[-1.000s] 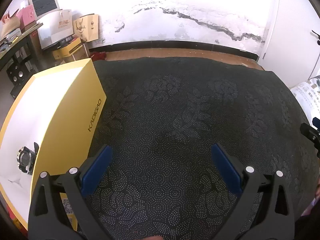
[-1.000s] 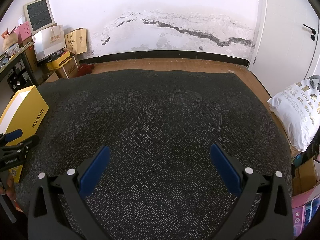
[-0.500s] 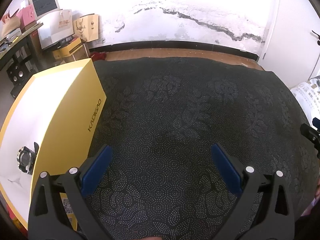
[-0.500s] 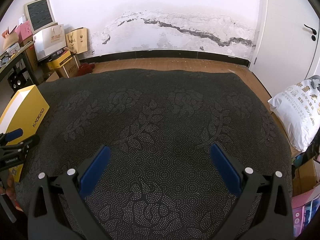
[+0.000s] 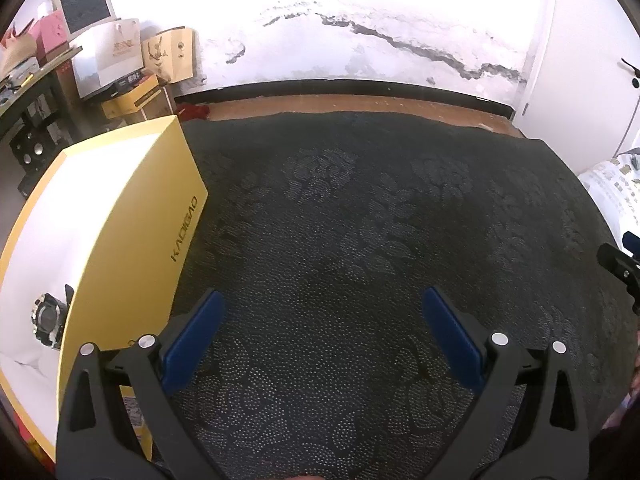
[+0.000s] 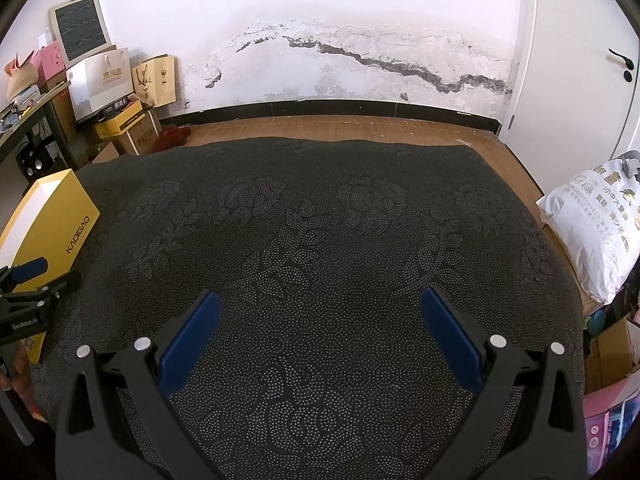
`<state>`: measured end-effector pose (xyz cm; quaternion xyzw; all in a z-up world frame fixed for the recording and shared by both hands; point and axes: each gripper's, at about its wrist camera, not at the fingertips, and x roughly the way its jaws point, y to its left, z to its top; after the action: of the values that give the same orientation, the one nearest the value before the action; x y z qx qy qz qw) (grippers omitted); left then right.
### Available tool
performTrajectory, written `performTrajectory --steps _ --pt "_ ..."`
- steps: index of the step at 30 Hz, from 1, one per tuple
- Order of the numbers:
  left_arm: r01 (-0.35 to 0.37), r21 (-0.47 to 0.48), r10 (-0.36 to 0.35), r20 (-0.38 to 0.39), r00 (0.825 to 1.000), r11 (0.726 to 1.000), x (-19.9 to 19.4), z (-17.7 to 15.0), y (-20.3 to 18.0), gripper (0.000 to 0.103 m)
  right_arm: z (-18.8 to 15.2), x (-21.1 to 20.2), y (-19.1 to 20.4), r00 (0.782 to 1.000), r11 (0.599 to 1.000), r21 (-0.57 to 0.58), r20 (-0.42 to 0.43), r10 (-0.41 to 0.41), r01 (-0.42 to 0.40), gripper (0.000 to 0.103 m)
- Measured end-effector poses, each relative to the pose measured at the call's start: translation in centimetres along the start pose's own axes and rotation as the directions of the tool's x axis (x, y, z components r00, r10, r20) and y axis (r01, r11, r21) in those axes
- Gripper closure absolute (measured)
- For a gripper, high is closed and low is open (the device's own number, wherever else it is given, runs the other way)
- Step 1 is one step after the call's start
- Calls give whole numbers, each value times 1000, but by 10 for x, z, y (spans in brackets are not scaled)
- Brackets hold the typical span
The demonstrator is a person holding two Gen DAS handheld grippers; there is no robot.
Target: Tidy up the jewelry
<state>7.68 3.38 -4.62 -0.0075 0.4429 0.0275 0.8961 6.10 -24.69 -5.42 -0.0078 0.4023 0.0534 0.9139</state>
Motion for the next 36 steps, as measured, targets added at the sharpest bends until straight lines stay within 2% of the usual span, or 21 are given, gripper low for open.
performTrajectory --steps 12,15,18,20,36 --pt "2 7 -2 5 1000 1000 -1 -2 -2 6 0 0 0 1000 1000 2 -2 2 -2 6" --pt "33 -4 -33 7 999 999 -2 -2 -2 6 0 0 0 1000 1000 0 -1 1 -1 6" --pt "46 -24 -45 40 998 999 -9 -4 2 6 0 0 0 1000 1000 2 -1 1 -1 6" --pt "56 -25 -56 28 998 998 -8 -5 1 6 0 0 1 1000 1000 2 1 1 -1 6" --pt "32 1 -32 54 998 999 -10 -6 0 6 -1 0 0 1000 1000 1 0 0 0 6"
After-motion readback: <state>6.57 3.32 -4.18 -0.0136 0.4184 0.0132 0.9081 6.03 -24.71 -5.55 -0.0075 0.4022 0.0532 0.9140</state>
